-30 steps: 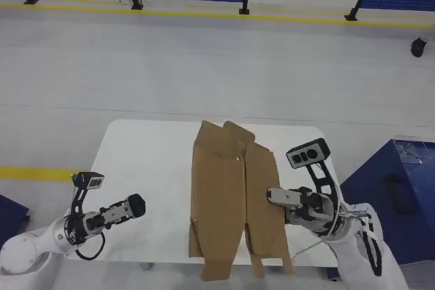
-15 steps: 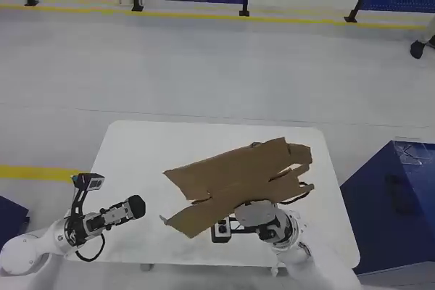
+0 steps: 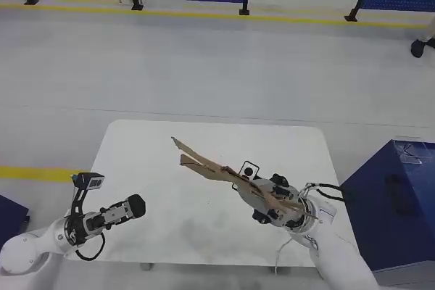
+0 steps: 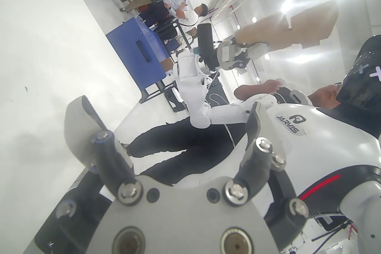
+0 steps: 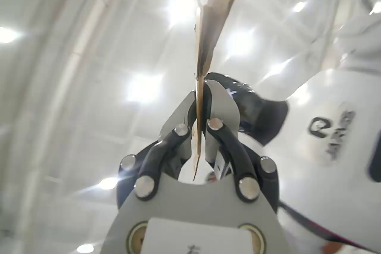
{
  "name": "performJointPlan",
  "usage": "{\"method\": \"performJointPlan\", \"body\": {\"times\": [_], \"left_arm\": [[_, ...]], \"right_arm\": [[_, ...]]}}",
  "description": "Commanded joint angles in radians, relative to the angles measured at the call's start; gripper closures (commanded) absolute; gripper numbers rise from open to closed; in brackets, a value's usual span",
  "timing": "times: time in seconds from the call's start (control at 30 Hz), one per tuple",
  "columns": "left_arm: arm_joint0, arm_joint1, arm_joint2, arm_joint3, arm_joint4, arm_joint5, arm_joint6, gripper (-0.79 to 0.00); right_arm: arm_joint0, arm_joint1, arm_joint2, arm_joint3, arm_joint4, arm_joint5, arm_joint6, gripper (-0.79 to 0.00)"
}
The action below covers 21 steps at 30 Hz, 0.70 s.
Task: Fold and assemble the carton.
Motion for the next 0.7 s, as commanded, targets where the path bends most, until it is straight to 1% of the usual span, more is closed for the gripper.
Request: {"method": "performJointPlan", "body": {"times": [0.0, 0.07, 0.1, 0.13, 0.17, 0.27, 0.33, 0.4, 0.47, 0.67], "left_arm": [[0.000, 0.000, 0.000, 0.000, 0.000, 0.000, 0.000, -0.785], [0.000, 0.000, 0.000, 0.000, 0.000, 0.000, 0.000, -0.785], [0.000, 0.000, 0.000, 0.000, 0.000, 0.000, 0.000, -0.785], [0.000, 0.000, 0.000, 0.000, 0.000, 0.000, 0.000, -0.785], [0.000, 0.000, 0.000, 0.000, 0.000, 0.000, 0.000, -0.785], [0.000, 0.000, 0.000, 0.000, 0.000, 0.000, 0.000, -0.785], [0.000, 0.000, 0.000, 0.000, 0.000, 0.000, 0.000, -0.785], [0.000, 0.000, 0.000, 0.000, 0.000, 0.000, 0.000, -0.785], [0.000, 0.000, 0.000, 0.000, 0.000, 0.000, 0.000, -0.785], [0.000, 0.000, 0.000, 0.000, 0.000, 0.000, 0.000, -0.785]], "right_arm": [[-0.003, 0.003, 0.044, 0.014, -0.176, -0.194, 0.059, 0.000], [-0.004, 0.006, 0.099, 0.005, -0.351, -0.406, 0.068, 0.000], [-0.006, 0.008, 0.146, -0.012, -0.503, -0.587, 0.052, 0.000], [-0.030, 0.009, 0.169, -0.027, -0.646, -0.742, 0.031, 0.000], [-0.058, 0.007, 0.173, -0.050, -0.723, -0.853, 0.012, 0.000], [-0.111, 0.002, 0.193, -0.086, -0.837, -1.037, -0.072, 0.000], [-0.133, -0.002, 0.228, -0.101, -0.961, -1.177, -0.131, 0.000], [-0.158, -0.006, 0.243, -0.112, -1.085, -1.279, -0.186, 0.000], [-0.180, -0.012, 0.244, -0.118, -1.187, -1.322, -0.245, 0.000], [-0.180, -0.012, 0.244, -0.118, -1.187, -1.322, -0.245, 0.000]]}}
